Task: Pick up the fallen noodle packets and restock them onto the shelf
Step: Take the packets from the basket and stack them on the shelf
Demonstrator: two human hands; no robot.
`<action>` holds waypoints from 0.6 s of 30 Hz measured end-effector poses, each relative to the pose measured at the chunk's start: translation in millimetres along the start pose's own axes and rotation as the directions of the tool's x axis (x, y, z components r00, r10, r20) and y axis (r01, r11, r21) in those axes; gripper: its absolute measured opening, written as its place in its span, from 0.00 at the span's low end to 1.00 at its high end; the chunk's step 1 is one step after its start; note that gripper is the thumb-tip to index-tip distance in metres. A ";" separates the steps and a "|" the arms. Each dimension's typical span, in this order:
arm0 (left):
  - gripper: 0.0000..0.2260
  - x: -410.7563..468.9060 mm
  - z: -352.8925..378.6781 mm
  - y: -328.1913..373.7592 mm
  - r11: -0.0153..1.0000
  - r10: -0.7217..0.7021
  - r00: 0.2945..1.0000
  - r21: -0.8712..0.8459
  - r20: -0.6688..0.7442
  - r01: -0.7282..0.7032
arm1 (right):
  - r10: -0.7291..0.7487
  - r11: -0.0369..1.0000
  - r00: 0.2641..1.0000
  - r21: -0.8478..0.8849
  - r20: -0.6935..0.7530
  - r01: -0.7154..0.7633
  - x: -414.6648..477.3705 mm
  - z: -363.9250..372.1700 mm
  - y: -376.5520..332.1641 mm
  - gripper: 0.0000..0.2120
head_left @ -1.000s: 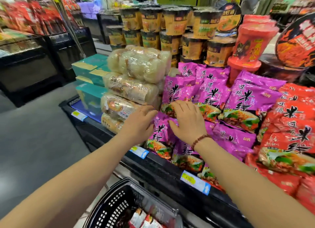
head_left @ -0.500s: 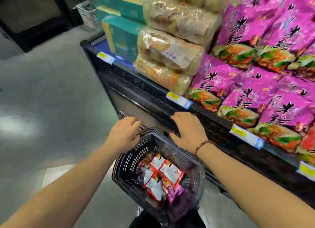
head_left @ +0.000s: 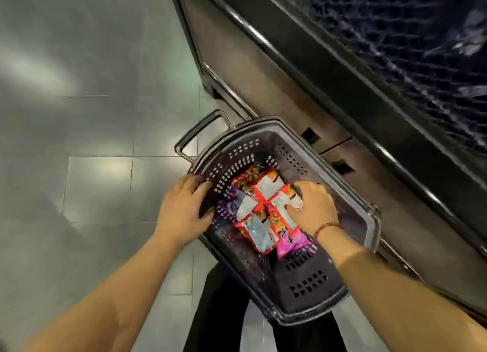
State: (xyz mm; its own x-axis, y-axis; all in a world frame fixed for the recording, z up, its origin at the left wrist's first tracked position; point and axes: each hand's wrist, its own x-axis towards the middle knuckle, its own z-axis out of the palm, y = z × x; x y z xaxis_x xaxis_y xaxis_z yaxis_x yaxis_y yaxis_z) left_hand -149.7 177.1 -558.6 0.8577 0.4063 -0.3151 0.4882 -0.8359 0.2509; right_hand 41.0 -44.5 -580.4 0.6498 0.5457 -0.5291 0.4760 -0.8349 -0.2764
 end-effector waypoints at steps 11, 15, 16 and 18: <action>0.24 21.9 118.3 3.9 0.991 0.040 0.987 -0.122 -0.154 -0.059 | 0.189 0.979 0.970 0.052 0.154 -0.199 80.2 174.9 71.9 0.30; 0.24 27.1 137.7 3.4 0.993 -0.005 0.988 -0.116 -0.155 -0.014 | 0.231 0.965 0.962 0.092 0.142 -0.246 108.1 214.4 85.7 0.39; 0.24 28.3 140.1 3.3 0.994 -0.009 0.989 -0.108 -0.151 -0.007 | 0.240 0.963 0.959 0.087 0.148 -0.255 115.5 224.7 89.9 0.43; 0.23 28.7 143.1 2.4 0.995 -0.005 0.988 -0.096 -0.151 -0.009 | 0.257 0.959 0.953 0.081 0.159 -0.272 127.1 240.9 95.4 0.49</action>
State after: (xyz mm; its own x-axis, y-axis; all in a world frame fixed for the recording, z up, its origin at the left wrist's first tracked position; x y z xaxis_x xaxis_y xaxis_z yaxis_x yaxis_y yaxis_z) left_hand -147.0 133.9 -698.0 0.8696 0.4620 -0.1742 0.4934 -0.8004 0.3406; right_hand 26.2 -72.2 -867.3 0.6478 0.2942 -0.7028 0.2320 -0.9548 -0.1858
